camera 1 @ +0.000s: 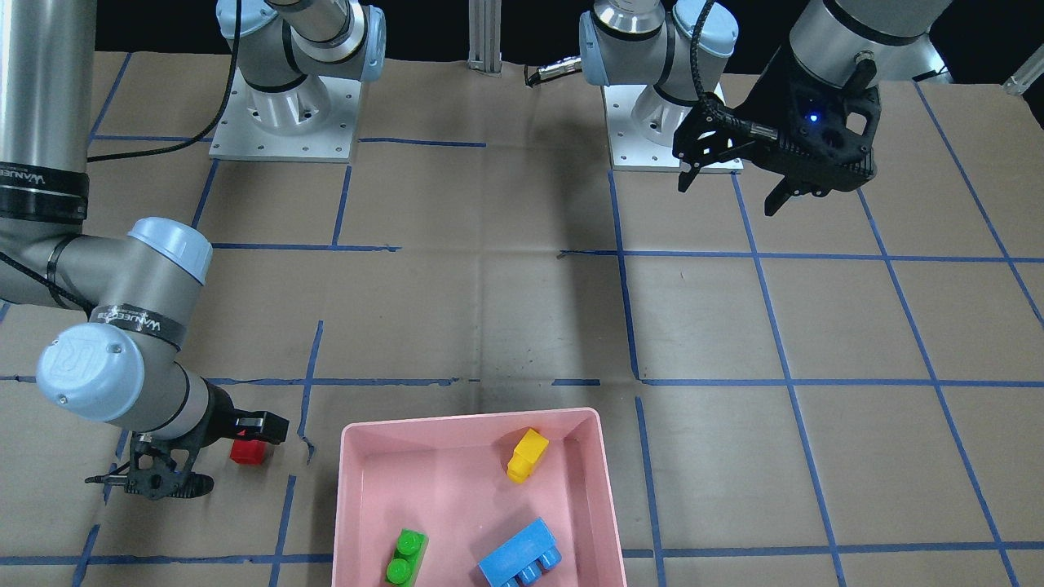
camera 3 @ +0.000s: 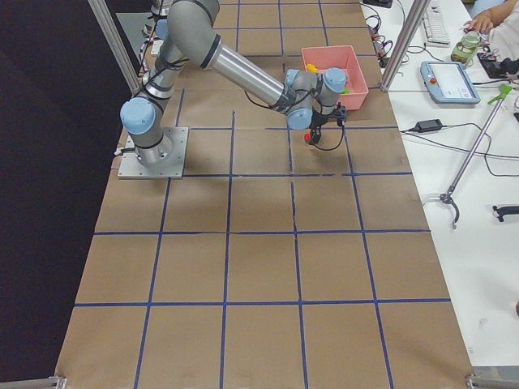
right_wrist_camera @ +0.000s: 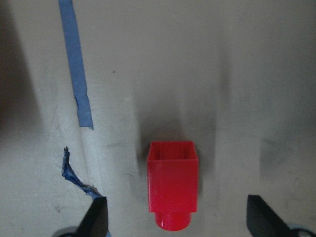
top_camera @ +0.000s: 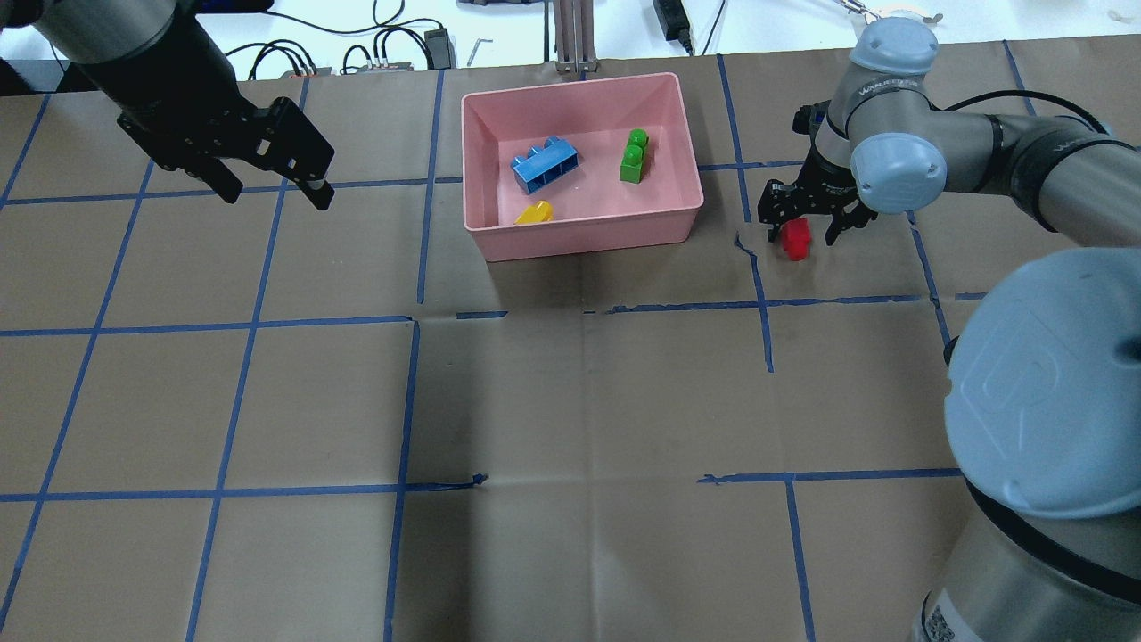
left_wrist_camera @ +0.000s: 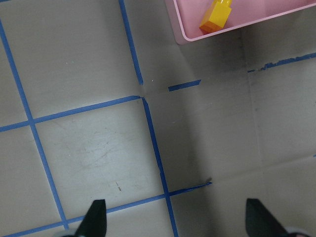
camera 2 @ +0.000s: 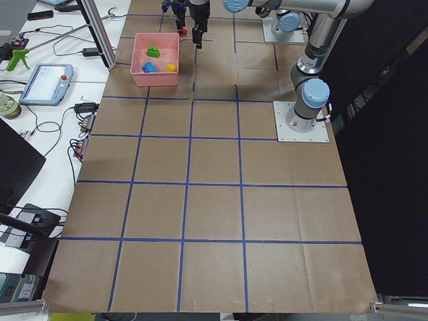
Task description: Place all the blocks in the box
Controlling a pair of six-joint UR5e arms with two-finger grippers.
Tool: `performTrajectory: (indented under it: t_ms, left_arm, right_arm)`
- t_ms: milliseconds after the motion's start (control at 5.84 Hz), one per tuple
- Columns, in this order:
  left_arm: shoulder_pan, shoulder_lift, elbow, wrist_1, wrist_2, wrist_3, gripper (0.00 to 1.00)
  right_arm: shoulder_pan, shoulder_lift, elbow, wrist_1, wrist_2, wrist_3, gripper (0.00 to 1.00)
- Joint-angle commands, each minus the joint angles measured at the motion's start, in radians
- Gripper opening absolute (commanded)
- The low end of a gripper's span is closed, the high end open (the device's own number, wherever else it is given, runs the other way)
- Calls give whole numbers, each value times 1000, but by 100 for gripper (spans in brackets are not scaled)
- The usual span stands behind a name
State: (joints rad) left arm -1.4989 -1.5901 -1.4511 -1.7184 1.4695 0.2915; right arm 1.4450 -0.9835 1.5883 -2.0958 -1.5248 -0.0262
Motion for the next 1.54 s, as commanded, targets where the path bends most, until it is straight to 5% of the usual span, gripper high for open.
performTrajectory:
  t_ms: [0,514,1027,1369]
  left_arm:
    - [0,4,0,-3,0,0,100]
    - [2,6,0,-9,2,0,100]
    - [2,6,2,-9,49,0,100]
    - [2,4,2,-9,51,0,100]
  right_arm:
    - [0,3,-2,-9,-4,8,32]
    - [0,-32,-77,22,2,5,21]
    - [49,-29,-495,401,40,12,22]
    - [220,29,-550,380,46,226,22]
